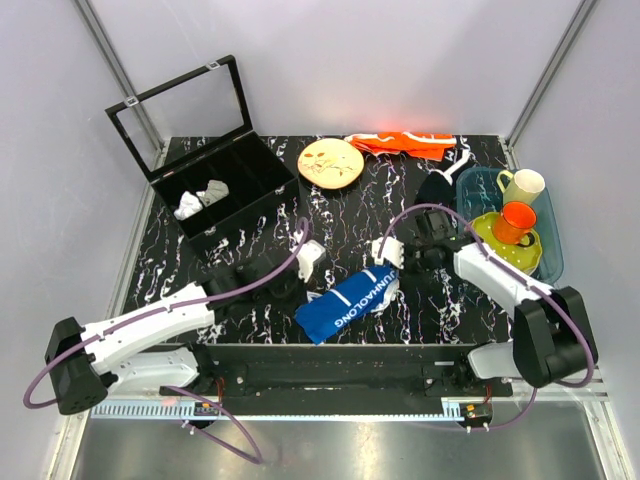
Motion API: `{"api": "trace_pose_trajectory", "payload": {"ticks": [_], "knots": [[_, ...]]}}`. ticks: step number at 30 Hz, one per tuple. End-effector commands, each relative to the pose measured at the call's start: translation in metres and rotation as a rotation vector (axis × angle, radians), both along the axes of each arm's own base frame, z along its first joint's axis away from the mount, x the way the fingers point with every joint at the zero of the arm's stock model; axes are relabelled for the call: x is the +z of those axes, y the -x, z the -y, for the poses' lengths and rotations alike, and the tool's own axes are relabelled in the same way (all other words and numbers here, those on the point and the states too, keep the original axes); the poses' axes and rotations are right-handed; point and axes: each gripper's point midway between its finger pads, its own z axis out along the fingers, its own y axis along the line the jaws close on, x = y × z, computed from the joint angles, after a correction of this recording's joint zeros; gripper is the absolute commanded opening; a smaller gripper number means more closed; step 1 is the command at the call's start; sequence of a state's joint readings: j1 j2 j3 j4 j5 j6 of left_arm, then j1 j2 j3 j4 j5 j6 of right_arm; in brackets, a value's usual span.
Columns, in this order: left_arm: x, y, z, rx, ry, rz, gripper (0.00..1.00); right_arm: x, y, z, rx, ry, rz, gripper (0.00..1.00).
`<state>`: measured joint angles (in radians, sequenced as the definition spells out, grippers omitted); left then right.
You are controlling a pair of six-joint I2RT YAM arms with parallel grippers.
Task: Roll the underwear
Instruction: Flatten out the underwear at the center of the board.
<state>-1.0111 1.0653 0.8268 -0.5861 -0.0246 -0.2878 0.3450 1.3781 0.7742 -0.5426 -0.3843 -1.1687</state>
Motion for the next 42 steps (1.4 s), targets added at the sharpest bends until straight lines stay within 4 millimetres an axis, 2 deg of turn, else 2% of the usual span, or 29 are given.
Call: {"api": "trace_pose_trajectory", "payload": {"ticks": [1,3,5,7,8,9,11,12,13,16,19,21,24,31,37,38,42], "knots": [[0.025,-0.015,-0.004,0.018,0.062,0.030,0.00,0.052,-0.009,-0.007,-0.027,-0.053,0.069,0.00],[0.033,-0.019,-0.004,0.015,0.081,0.041,0.00,0.061,-0.007,-0.009,-0.029,-0.069,0.069,0.00],[0.034,-0.020,-0.003,0.009,0.089,0.031,0.00,0.063,-0.004,-0.009,-0.034,-0.075,0.049,0.00],[0.033,-0.011,0.006,-0.052,0.122,-0.006,0.00,0.062,-0.003,-0.009,-0.036,-0.075,0.034,0.00],[0.031,-0.006,0.011,-0.078,0.136,-0.030,0.04,0.059,-0.002,-0.009,-0.044,-0.071,0.019,0.00],[0.027,0.003,0.022,-0.122,0.173,-0.085,0.21,0.056,-0.002,-0.008,-0.053,-0.064,0.013,0.00],[0.010,0.018,0.031,-0.166,0.170,-0.129,0.33,0.052,-0.003,-0.008,-0.069,-0.061,-0.005,0.00],[0.001,0.018,0.038,-0.157,0.157,-0.120,0.44,0.049,-0.002,-0.008,-0.073,-0.061,-0.015,0.00],[-0.009,0.032,0.043,-0.193,0.132,-0.125,0.47,0.047,-0.001,-0.008,-0.081,-0.061,-0.025,0.00],[-0.032,0.032,0.050,-0.157,0.070,-0.103,0.55,0.041,-0.001,-0.010,-0.097,-0.070,-0.047,0.00],[-0.055,0.023,0.046,-0.090,0.005,-0.076,0.55,0.036,0.000,-0.011,-0.109,-0.074,-0.060,0.00],[-0.060,0.018,0.047,-0.062,-0.011,-0.057,0.55,0.034,0.001,-0.011,-0.115,-0.076,-0.069,0.00],[-0.068,0.018,0.051,-0.063,-0.036,-0.061,0.54,0.031,0.002,-0.010,-0.121,-0.076,-0.077,0.00],[-0.091,0.034,0.062,-0.099,-0.075,-0.109,0.54,0.029,0.001,-0.011,-0.128,-0.077,-0.082,0.00],[-0.112,0.034,0.054,-0.071,-0.168,-0.102,0.53,0.029,0.001,-0.010,-0.134,-0.076,-0.085,0.00],[-0.113,0.034,0.052,-0.068,-0.182,-0.101,0.50,0.028,0.002,-0.010,-0.135,-0.075,-0.088,0.00],[-0.119,0.032,0.046,-0.063,-0.228,-0.093,0.26,0.029,0.003,-0.010,-0.136,-0.076,-0.091,0.00]]}}
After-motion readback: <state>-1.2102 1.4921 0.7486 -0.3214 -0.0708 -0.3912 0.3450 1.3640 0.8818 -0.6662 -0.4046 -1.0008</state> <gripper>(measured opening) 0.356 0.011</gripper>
